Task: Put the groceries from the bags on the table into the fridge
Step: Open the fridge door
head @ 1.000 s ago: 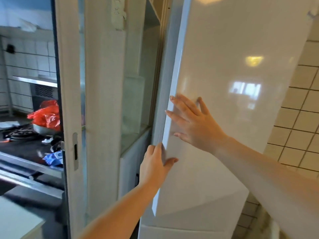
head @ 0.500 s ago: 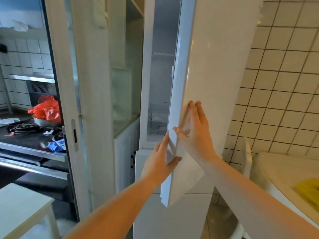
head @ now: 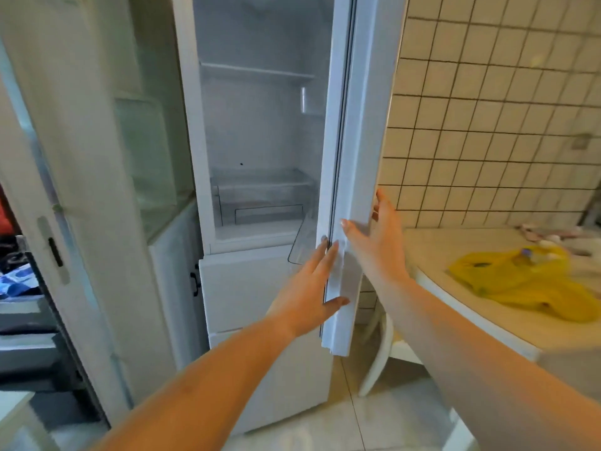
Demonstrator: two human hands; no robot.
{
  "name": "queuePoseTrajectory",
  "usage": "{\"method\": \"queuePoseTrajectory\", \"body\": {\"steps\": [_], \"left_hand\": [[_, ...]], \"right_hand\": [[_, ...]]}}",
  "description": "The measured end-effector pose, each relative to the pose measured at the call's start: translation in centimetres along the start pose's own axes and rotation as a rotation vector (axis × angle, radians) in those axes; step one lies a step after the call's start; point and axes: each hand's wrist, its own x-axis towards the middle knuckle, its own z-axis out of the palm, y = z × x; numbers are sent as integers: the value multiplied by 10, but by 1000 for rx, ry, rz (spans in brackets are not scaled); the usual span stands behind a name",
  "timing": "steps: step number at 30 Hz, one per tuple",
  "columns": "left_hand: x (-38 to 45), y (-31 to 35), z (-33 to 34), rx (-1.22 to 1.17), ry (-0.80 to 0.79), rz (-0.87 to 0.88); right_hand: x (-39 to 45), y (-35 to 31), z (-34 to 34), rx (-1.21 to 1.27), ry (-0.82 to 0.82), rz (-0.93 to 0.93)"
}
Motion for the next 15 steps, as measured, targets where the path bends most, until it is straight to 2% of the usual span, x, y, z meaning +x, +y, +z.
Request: {"method": "queuePoseTrajectory", "body": {"steps": [5, 15], "left_hand": [[11, 33, 23, -51, -30, 75], [48, 88, 85, 97, -34, 196]], "right_hand": [[-1, 27, -40, -19, 44, 77], [29, 87, -130, 46, -34, 46]]}}
